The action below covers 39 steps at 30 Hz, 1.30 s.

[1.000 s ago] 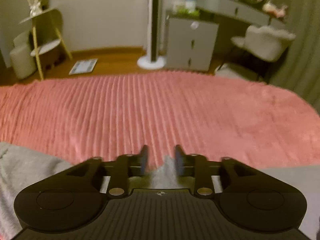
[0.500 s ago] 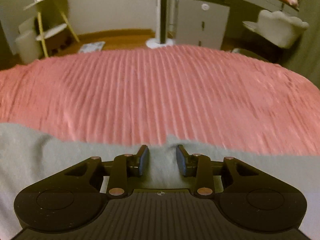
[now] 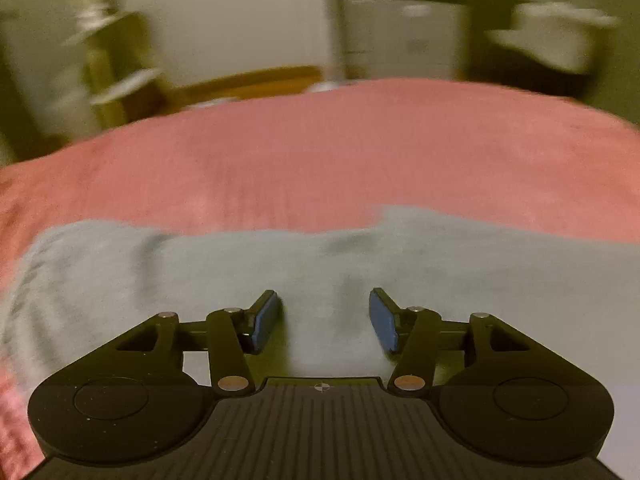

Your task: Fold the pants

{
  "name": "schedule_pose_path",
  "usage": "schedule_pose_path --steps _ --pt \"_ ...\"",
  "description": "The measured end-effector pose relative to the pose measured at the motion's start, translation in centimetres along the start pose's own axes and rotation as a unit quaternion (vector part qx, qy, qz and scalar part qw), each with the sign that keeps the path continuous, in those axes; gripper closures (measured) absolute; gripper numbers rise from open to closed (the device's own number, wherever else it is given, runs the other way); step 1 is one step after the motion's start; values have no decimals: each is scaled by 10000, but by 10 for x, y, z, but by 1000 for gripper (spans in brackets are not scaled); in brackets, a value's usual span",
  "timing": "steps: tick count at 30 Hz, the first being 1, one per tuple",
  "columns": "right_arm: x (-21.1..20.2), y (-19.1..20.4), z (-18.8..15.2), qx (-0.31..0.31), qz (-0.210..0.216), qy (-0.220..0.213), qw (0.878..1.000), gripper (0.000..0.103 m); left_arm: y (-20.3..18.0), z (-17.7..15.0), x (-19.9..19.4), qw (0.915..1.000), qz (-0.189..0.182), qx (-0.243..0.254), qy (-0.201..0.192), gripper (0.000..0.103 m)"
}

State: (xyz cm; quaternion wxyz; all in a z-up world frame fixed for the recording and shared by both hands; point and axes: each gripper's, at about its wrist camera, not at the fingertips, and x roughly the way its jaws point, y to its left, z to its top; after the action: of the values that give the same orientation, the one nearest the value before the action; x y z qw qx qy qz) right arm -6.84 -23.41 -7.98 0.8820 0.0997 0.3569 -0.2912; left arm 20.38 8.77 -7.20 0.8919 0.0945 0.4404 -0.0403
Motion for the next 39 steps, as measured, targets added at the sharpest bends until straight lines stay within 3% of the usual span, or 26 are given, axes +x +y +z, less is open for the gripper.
schedule_pose_path --steps 1,3,7,9,11,14,16,21,25,28,31,35,39 --pt "0 0 -1 -9 21 -5 10000 0 9 0 4 9993 230 -284 39 27" --pt "-2 -1 -3 -46 69 -31 10000 0 20 -1 -5 9972 322 -673 -45 30" --pt "-4 -3 -4 -42 130 -69 9999 0 10 -16 -55 9973 361 -373 -516 31" --pt "-5 -4 -6 -39 151 -113 9998 0 -1 -32 -83 9976 -101 -285 -624 18" --pt "-5 -5 -7 -36 174 -131 9998 0 -16 -51 -100 9957 -682 -409 -485 12" --pt "-7 -6 -7 -61 206 -105 9997 0 -46 -74 -106 9871 -1490 -575 51 11" --pt "-9 -6 -6 -65 201 -78 9997 0 -70 -86 -110 9846 -1668 -477 217 11" --pt "-19 -16 0 143 -193 -36 9997 0 -113 -113 -113 9914 -1201 509 -37 10" --pt "-30 -61 4 1381 -414 221 9893 0 -112 -116 -104 9905 -1229 615 -80 6" --pt "-45 -96 0 2396 20 306 9704 0 -110 -117 -100 9904 -1310 450 6 3" --pt "-56 -106 -3 2732 729 228 9589 0 -109 -122 -105 9906 -1306 409 1 2" --pt "-49 -89 -2 2463 1481 501 9565 0 -110 -123 -103 9907 -1293 424 -25 1" --pt "-36 -74 1 2046 1362 823 9658 0 -109 -123 -104 9905 -1315 402 -10 0"
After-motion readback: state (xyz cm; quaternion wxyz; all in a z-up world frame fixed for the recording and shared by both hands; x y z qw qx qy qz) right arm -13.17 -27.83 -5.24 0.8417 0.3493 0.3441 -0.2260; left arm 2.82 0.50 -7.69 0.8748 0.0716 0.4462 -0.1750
